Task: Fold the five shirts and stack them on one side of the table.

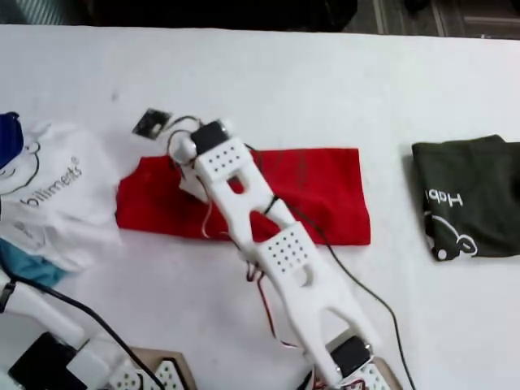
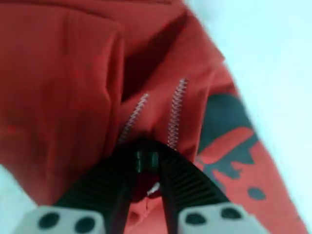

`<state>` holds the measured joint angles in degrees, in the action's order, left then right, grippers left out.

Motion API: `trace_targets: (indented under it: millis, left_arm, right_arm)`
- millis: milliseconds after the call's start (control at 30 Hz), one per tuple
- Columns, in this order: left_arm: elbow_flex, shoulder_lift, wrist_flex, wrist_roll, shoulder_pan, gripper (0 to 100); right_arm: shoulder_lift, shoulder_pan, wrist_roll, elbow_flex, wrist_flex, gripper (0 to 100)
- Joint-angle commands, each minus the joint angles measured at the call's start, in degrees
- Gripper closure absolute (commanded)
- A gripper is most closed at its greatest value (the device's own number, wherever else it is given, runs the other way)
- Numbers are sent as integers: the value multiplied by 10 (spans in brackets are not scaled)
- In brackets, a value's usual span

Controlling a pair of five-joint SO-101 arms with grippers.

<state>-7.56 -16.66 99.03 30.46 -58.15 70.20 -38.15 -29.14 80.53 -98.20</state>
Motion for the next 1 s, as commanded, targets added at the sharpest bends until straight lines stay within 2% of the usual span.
trace_targets:
  millis: [0,200,367,567,800,967]
  left_arm:
    - [-6,-16,-9,1,7,849]
    - [-6,-15,-9,1,10,848]
    - [-6,-15,-9,-2,15,848]
    - [-4,-18,-9,0,12,848]
    - [-3,-18,-4,-2,14,849]
    - [-4,-19,-4,0,11,849]
  right_arm:
    - [-99,-11,-1,-85,-7,978]
    - [-174,-14,-1,-179,-3,977]
    - [-171,6,4,-178,45,974]
    - [-192,15,4,-103,116,974]
    - [-145,-28,2,-105,189,974]
    - [-83,7,-1,-101,249,977]
